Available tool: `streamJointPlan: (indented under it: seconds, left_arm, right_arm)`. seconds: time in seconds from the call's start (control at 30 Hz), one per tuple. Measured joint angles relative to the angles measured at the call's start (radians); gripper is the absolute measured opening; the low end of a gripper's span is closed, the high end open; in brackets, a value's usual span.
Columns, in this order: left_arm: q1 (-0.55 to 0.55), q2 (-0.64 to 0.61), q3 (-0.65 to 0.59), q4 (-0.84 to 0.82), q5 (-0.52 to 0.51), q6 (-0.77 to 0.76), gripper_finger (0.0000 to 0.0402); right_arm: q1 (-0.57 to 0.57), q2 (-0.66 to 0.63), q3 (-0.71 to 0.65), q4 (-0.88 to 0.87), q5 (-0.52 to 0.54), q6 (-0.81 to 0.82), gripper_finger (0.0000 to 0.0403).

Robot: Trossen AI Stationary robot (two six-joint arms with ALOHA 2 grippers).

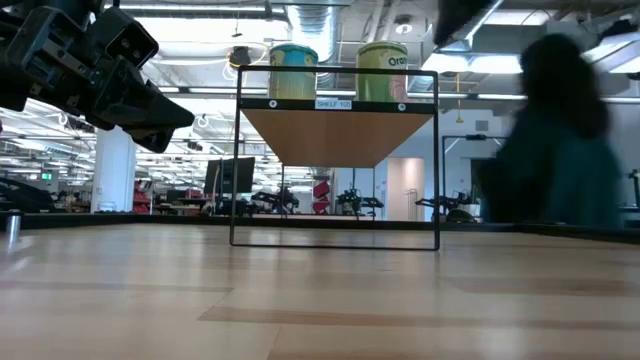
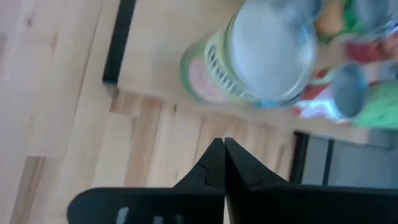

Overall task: Pick and place cans onto a shelf
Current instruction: Put the canned oranges on the shelf aligned with other cans

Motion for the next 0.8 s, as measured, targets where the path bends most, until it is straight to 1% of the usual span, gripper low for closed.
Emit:
streamJointPlan:
  seconds: [0.1, 0.23, 0.43, 0.57, 0.8]
  left_arm:
    - [0.0, 0.0, 0.0, 0.0, -0.001, -0.001, 0.0]
    - [0.0, 0.0, 0.0, 0.0, -0.004, -0.012, 0.0]
    - [0.0, 0.0, 0.0, 0.001, -0.008, -0.02, 0.0]
    - [0.0, 0.0, 0.0, 0.001, -0.009, -0.021, 0.0]
    - [0.0, 0.0, 0.0, 0.001, -0.011, -0.021, 0.0]
  right_arm:
    - [-0.021, 0.001, -0.066, 0.047, -0.005, 0.004, 0.0005]
    - [-0.051, 0.022, -0.114, 0.117, -0.006, -0.021, 0.001]
    - [-0.084, 0.064, -0.117, 0.15, -0.029, -0.033, 0.0005]
    - [-0.087, 0.061, -0.117, 0.221, -0.035, -0.042, 0.0007]
    - [-0.086, 0.054, -0.117, 0.24, -0.053, -0.044, 0.0007]
